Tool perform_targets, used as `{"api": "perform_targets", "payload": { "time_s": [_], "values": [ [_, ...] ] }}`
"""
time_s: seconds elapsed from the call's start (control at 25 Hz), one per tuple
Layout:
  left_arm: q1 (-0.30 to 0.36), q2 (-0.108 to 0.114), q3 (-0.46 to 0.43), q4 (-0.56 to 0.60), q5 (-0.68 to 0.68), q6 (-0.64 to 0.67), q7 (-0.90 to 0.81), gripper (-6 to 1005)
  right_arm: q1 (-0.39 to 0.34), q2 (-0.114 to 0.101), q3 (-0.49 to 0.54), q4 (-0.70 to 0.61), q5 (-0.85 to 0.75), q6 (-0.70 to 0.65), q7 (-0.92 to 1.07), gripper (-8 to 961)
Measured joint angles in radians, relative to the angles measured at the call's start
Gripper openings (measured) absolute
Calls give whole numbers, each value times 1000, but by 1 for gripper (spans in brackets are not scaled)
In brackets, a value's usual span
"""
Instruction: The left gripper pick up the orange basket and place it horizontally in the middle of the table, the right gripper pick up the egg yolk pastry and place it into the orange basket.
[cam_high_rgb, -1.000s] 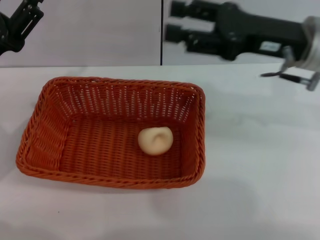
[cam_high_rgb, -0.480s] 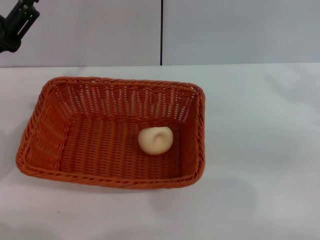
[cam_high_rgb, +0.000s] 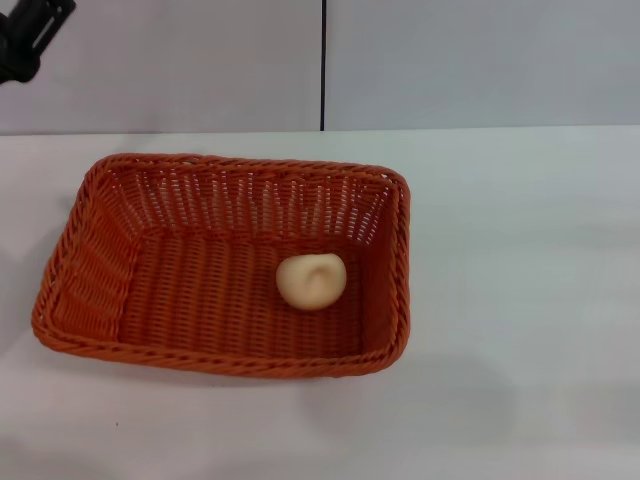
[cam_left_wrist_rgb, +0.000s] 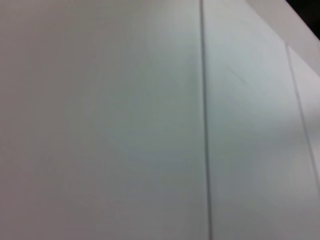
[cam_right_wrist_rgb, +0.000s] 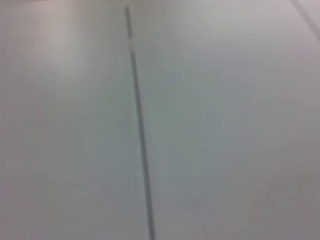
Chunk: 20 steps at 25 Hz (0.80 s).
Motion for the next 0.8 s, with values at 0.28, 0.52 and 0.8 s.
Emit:
{"api": "perform_targets", "payload": {
  "time_s": [0.28,0.52,0.8],
  "values": [
    [2,-1,0,-44,-105,-24,21,723,-20,1,88,47,8,-7,-11,708],
    [16,-3,0,-120,-227,-15,105,722,-39,3,103,57,11,-9,-12,708],
    [18,-4,0,-197,-315,24,202,722,-47,3,103,70,12,-9,-8,708]
  ]
}}
